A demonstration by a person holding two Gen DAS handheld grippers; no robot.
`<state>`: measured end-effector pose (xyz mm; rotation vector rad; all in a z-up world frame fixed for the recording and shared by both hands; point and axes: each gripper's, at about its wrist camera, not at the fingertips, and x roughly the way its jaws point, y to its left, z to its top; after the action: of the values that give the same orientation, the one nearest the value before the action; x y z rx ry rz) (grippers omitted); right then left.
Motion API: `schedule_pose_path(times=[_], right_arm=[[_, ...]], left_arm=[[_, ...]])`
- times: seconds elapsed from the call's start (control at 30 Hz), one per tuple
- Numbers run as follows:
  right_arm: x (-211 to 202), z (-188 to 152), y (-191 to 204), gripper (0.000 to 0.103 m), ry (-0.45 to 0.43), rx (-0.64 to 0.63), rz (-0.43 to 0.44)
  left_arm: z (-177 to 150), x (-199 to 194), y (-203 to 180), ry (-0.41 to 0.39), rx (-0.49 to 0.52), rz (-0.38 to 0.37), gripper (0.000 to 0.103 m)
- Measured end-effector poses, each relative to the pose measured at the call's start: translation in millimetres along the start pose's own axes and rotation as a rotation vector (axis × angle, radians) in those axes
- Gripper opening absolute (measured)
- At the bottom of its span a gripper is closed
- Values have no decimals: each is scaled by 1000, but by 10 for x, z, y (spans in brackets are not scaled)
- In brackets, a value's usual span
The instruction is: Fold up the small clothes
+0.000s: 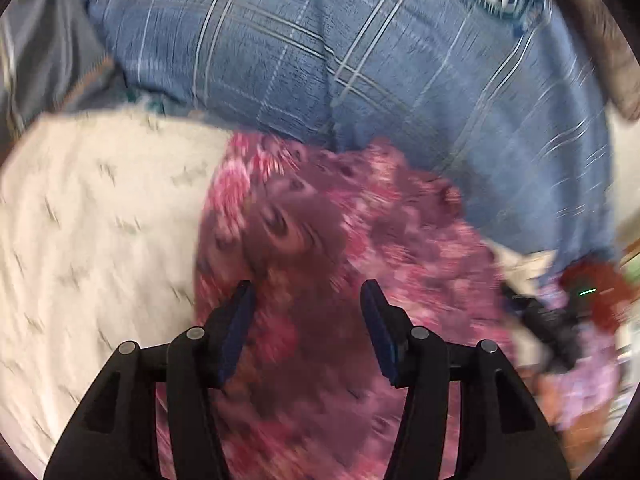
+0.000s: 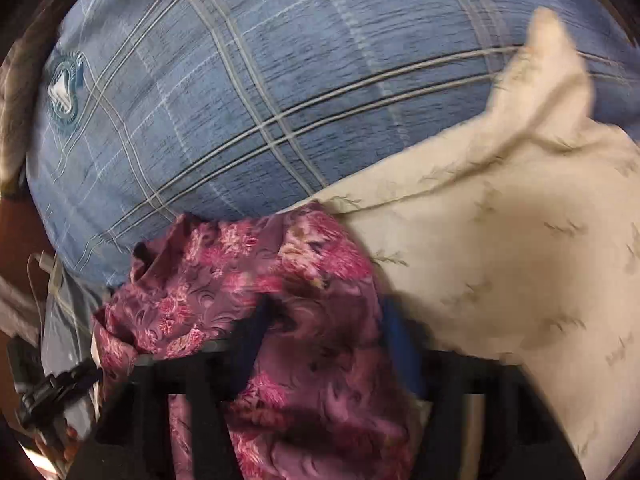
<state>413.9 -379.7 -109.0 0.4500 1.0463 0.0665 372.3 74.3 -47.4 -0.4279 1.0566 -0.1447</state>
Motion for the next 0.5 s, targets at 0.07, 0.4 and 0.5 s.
schedule_pose_path(times=[0.07,0.4,0.5], right_arm=[[-139,34,22,8,-82,-12,15],[-448,-82,-141,27,-104,43,90],[-443,-44,-67,48,-105,3,24]], left_arm=[[56,132,10,-24,32,101,53],[112,-168,443,-67,-166,-92,53],[62,-303,614,-78,-228,-84,53]])
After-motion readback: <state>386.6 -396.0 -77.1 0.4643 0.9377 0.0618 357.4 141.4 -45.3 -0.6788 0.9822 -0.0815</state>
